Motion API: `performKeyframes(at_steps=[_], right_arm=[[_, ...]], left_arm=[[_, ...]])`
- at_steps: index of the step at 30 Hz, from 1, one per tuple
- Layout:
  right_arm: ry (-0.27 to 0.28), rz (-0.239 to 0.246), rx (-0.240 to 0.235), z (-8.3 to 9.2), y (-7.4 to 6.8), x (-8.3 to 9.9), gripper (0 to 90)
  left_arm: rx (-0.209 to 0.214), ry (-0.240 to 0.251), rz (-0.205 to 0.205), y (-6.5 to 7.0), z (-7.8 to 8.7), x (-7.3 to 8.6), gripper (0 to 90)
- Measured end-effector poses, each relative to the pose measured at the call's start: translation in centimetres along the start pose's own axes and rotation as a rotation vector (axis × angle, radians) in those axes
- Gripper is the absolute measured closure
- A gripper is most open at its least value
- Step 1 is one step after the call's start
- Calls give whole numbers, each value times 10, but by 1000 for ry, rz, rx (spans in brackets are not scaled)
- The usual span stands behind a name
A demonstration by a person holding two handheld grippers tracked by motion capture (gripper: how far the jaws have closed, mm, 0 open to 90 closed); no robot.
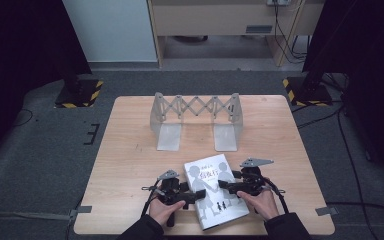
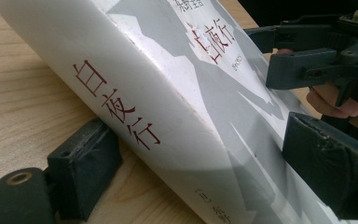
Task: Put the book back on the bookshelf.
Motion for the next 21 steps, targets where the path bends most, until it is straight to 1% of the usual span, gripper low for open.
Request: performKeyframes(at_steps=[1, 2, 5, 8, 9, 11, 15, 16, 18, 20, 21], right_arm=[[-1, 0, -1, 0, 0, 0, 282], [-1, 0, 0, 0, 0, 0, 282], [0, -6, -1, 0, 0, 0, 281], [3, -9, -2, 0, 1, 1, 280], [7, -13, -5, 0, 1, 1, 280], [7, -22, -7, 0, 1, 1, 281], [9, -20, -7, 0, 1, 1, 280], [10, -19, -6, 0, 1, 1, 281], [9, -15, -7, 0, 1, 2, 281], [8, -24, -5, -1, 0, 2, 281], [7, -20, -7, -1, 0, 1, 283]], left_arm=[[1, 4, 3, 0, 0, 0, 104], [4, 9, -3, 0, 0, 1, 102], [-2, 17, -33, 3, -3, 3, 62], [-22, 1, -63, 7, -7, 3, 10], [-24, 1, -64, 7, -7, 3, 0], [-23, 2, -63, 7, -7, 3, 0], [-24, 7, -55, 7, -7, 3, 0], [-20, 12, -48, 7, -7, 4, 0], [-17, 42, -10, 7, -7, 4, 0], [-11, 38, 3, 6, -6, 3, 0], [-18, 31, -8, 4, -5, 3, 50]])
Point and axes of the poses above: each handheld gripper's, and its own axes: z roughly backward along the jaws, x roughly out of its underside, y roughly to its right, the point moved 3 cm from there along -z, roughly forward along the jaws, and after that the axes turned 2 degrees about x, right-handed, at the moved point
